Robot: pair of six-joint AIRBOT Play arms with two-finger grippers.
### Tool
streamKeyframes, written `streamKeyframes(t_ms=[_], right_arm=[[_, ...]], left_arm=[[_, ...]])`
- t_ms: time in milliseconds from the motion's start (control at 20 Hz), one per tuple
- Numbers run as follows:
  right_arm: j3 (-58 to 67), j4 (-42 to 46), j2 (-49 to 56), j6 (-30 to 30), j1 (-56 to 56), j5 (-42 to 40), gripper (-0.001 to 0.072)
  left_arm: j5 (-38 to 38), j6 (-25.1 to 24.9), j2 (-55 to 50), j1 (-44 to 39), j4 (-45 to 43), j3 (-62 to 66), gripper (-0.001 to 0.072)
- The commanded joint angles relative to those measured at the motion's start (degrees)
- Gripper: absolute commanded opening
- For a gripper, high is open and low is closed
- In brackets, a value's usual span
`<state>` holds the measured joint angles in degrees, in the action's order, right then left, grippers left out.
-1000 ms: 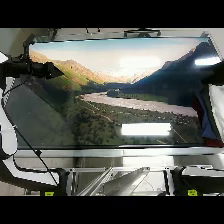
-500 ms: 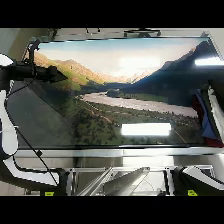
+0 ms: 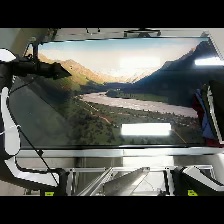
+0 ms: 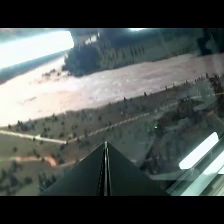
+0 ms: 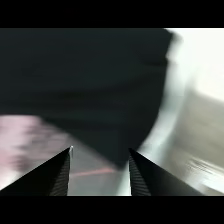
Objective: Fold the shirts.
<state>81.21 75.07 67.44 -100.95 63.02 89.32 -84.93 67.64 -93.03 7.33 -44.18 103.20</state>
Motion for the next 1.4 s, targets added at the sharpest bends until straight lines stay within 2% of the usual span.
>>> streamKeyframes(t_ms=[0,50,150,250,400,700,800,950,1350], right_arm=[[9.81,-12.76,-0.15,-1.14,-6.12,-0.52,0.0115],[10.14,-14.12,-0.57,-0.83,-9.22,-1.97,0.0019],[9.46,-14.25,-0.98,0.61,-17.75,-2.91,0.002],[6.97,-14.21,-1.6,3.32,-27.02,-3.21,0.0019],[-3.08,-14.21,-7.13,6.99,-41.99,-7.39,0.0019],[-40.06,-9.07,-26.73,9.05,-69.0,-25.51,0.0019],[-46.16,-10.91,-28.98,9.07,-72.7,-29.14,0.002],[-46.95,-13.84,-28.72,9.11,-74.14,-29.33,0.002],[-46.95,-15.61,-28.72,9.07,-74.14,-28.26,0.002]], left_arm=[[-2.64,3.06,0.0,0.17,0.7,8.2,0.0007],[-3.65,4.2,0.0,0.2,0.76,9.94,0.0007],[-4.48,6.12,0.85,-0.35,0.94,9.62,0.0008],[-4.33,6.38,3.74,-1.57,2.91,3.58,0.0007],[0.37,4.87,13.09,-4.66,3.74,-13.79,0.0007],[12.0,2.73,39.3,-13.57,3.72,-54.45,0.0009],[15.45,2.86,45.86,-15.5,3.76,-63.01,0.001],[16.26,2.95,52.06,-16.79,3.85,-69.16,0.0016],[17.16,5.09,61.09,-16.83,3.69,-71.32,0.0015]])
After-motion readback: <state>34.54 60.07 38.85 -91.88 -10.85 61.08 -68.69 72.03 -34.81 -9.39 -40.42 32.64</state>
